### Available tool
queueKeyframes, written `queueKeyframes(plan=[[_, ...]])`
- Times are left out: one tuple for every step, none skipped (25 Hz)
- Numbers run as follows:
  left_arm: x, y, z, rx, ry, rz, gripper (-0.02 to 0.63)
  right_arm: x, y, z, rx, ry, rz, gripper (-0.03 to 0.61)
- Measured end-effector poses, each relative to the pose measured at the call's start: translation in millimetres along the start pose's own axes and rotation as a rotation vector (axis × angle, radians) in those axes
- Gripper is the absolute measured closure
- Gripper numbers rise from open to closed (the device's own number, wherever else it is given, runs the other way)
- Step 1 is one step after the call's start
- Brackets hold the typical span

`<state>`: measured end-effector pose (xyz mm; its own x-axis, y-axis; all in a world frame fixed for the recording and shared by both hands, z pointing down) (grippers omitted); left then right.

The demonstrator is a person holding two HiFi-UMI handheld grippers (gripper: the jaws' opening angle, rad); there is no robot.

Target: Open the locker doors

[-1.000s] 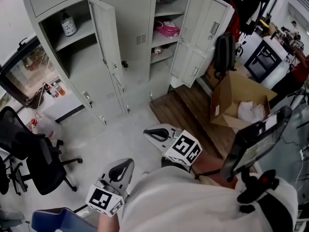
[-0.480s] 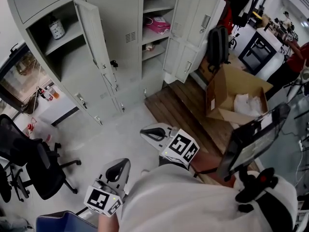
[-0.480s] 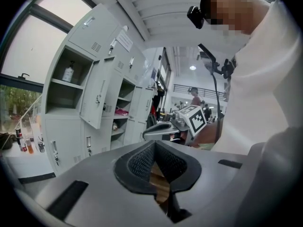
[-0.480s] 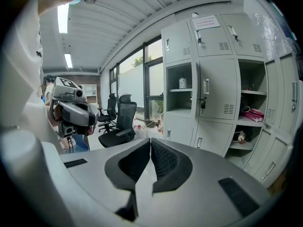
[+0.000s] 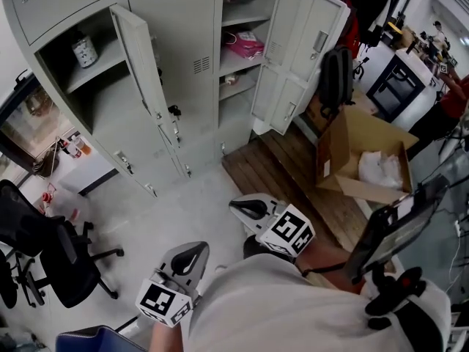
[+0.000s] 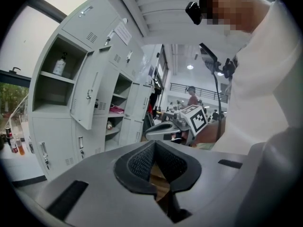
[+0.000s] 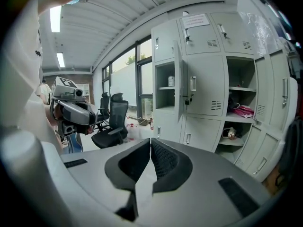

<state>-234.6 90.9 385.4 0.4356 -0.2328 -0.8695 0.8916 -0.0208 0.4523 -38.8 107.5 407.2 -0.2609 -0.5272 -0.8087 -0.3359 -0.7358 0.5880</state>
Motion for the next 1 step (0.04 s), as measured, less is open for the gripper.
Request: queueKeyframes(plan=[[3.5, 5.6, 2.0, -0.007, 0.003, 0.002, 0.603, -0.7, -1.4, -6.3, -0.008, 0.005, 0.000, 0.558]])
Point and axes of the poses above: the fingertips, and each gripper's own axes: y forward along the fingers, z to its left, x out of its top, the point moved 7 cm from there along -y, backward along the fingers, and after that the axes turned 14 degrees about z, right-handed, at the moved point
